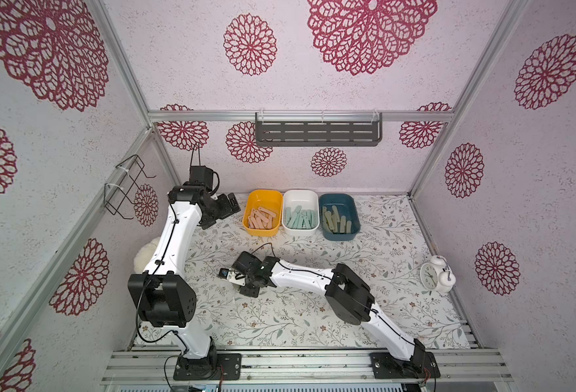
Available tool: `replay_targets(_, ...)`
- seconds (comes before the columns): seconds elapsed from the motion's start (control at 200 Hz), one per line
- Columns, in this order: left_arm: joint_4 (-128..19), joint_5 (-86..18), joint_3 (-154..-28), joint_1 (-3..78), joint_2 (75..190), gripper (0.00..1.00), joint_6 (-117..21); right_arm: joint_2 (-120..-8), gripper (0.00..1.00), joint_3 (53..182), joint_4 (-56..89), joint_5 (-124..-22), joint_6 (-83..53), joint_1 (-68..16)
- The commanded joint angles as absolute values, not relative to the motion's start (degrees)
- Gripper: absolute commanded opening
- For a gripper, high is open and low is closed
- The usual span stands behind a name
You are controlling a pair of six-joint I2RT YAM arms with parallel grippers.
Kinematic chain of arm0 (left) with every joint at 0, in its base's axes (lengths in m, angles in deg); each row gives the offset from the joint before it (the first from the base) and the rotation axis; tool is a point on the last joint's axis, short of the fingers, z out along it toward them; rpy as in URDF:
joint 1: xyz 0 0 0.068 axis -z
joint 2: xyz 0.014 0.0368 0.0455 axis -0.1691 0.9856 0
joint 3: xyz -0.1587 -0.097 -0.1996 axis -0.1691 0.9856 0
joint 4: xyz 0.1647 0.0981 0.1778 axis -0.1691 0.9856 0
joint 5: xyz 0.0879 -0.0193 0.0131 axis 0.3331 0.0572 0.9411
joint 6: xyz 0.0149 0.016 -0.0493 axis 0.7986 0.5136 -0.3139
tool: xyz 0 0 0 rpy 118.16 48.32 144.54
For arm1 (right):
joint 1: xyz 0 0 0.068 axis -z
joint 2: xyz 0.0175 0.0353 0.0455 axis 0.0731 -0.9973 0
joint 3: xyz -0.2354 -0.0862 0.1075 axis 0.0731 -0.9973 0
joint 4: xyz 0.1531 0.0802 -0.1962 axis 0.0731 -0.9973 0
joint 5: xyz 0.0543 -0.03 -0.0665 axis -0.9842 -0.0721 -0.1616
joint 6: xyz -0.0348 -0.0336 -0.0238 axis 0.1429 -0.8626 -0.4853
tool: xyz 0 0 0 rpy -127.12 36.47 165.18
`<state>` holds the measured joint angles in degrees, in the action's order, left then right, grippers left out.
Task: Place the fruit knives into the storage box by color
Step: Pick up the fruit knife from the center of the board, then place the fruit knife in the storage box.
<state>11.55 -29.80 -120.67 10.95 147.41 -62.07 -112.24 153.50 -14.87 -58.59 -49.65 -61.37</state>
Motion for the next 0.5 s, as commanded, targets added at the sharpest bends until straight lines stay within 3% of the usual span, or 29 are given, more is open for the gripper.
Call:
replay_targets(0.0,11.32,-30.16,-120.86,10.44,145.43,0.99,-61.42,-105.63,0.05,150.37,-19.46,-53.71,-47.25,-59.19)
replay_targets(0.495,9.37,-32.97,-119.91,10.83,145.43,0.99,-63.24,-94.25,0.05,138.67,-20.21,-53.73,-38.21,-50.60)
